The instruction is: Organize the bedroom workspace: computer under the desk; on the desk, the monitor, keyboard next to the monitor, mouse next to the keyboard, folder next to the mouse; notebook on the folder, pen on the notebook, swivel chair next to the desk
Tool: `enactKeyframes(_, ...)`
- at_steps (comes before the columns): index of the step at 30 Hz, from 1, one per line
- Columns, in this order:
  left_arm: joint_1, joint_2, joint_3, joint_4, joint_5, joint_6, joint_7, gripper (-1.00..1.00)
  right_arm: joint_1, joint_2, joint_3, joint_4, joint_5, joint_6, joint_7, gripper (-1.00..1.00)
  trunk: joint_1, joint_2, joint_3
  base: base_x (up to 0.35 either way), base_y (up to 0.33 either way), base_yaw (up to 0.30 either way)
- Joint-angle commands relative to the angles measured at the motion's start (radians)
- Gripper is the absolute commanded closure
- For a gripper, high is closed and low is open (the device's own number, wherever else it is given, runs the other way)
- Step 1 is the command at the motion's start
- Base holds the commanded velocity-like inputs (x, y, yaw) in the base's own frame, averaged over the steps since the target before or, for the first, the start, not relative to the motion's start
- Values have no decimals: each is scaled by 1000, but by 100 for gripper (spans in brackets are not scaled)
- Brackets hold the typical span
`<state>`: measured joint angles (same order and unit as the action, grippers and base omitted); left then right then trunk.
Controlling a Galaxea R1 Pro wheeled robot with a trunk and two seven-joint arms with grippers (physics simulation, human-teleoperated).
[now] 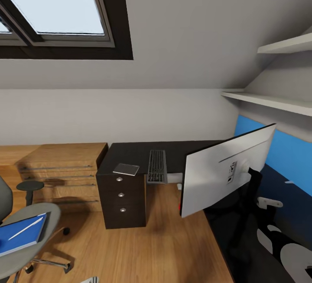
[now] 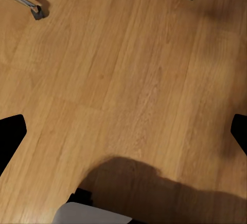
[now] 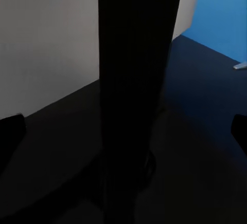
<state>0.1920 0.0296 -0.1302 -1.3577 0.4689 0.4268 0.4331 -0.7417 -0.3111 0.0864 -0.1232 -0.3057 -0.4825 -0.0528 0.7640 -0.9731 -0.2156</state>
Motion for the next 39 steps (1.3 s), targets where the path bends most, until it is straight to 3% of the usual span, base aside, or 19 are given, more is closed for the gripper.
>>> enactKeyframes(1,0,1,-3,-2,10,1,10,-100,-1,0,9,0,-4,-2,-6,-100,0,-1,-1,45,0,0)
enactKeyframes(26,0,1,-3,-1,10,1,10,-100,-1,-3,5,0,-8,-4,-10,-100,0,-1,-1,4,0,0)
enactKeyframes(39,0,1,-2,-1,10,1,10,-100,-1,-3,3,0,-10,5,-59,-100,0,-1,-1,0,0,0)
